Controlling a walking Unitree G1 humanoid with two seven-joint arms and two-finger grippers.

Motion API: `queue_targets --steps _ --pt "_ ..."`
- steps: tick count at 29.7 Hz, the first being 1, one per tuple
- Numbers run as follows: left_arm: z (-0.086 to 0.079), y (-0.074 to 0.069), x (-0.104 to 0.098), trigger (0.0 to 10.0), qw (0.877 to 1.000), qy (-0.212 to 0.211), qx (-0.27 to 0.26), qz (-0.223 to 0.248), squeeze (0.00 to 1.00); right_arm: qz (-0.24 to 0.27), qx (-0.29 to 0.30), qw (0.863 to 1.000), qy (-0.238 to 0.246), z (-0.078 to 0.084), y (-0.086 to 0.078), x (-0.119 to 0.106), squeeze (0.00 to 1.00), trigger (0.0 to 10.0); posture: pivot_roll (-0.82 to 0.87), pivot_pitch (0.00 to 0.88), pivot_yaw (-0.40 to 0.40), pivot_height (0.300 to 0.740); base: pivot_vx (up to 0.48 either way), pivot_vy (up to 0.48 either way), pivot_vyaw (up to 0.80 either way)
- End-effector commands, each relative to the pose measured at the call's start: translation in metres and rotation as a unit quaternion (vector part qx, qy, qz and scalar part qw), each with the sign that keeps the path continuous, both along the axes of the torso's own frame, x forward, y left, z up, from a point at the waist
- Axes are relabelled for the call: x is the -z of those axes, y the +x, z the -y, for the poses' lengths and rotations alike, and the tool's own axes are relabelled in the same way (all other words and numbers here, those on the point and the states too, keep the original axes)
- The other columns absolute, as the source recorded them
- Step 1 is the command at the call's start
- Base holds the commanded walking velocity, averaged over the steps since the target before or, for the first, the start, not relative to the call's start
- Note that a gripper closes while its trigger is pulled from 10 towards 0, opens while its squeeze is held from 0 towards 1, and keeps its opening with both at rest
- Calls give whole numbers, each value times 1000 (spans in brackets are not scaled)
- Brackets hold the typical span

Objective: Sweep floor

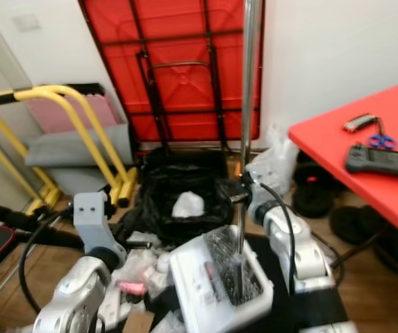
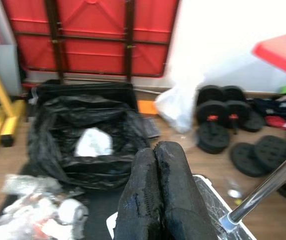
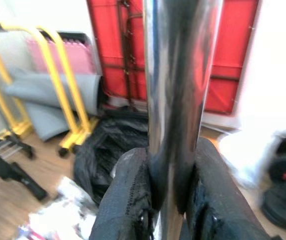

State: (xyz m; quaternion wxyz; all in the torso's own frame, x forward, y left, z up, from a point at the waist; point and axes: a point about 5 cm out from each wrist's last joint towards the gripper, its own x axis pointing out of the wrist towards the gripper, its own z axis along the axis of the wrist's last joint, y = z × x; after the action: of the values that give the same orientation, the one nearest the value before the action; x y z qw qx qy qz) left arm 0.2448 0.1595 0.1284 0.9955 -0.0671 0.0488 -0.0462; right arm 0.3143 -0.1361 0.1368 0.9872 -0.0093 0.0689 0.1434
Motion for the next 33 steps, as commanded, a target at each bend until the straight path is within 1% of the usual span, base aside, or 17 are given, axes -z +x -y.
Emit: queue_targets --steps 1,6,10,20,22,23,24,30,33 --pt "-7 -4 5 10000 1000 8 -15 -11 0 41 -9 999 3 -6 3 -18 0 10000 -17 44 18 740 0 0 0" --pt "-7 -3 5 10000 1000 8 -17 -10 0 42 -6 999 3 -5 3 -18 0 10000 -17 44 18 740 0 0 0" --pt "-8 -3 2 10000 999 34 -11 -1 0 43 0 999 4 -4 4 -18 0 10000 -18 45 22 740 0 0 0" --pt "-10 -3 4 10000 999 35 -15 -3 0 41 11 999 4 -4 6 -18 0 10000 -17 38 23 740 0 0 0" --pt "-9 -3 4 10000 999 35 -15 -2 0 22 21 999 -14 -3 8 -15 0 10000 -17 38 23 740 0 0 0" --pt "-9 -3 4 10000 999 35 -15 -2 0 22 21 999 -14 -3 8 -15 0 10000 -17 38 23 740 0 0 0" --pt "-9 -3 5 10000 999 34 -14 -2 0 28 25 999 -8 -3 9 -17 0 10000 -18 34 24 730 0 0 0" --pt "-9 -2 5 10000 999 35 -13 -1 0 37 28 999 -2 -3 10 -20 0 10000 -18 32 23 715 0 0 0" --pt "-9 -2 5 10000 999 35 -13 -1 0 39 30 999 0 -2 11 -20 0 10000 -18 33 23 700 0 0 0"
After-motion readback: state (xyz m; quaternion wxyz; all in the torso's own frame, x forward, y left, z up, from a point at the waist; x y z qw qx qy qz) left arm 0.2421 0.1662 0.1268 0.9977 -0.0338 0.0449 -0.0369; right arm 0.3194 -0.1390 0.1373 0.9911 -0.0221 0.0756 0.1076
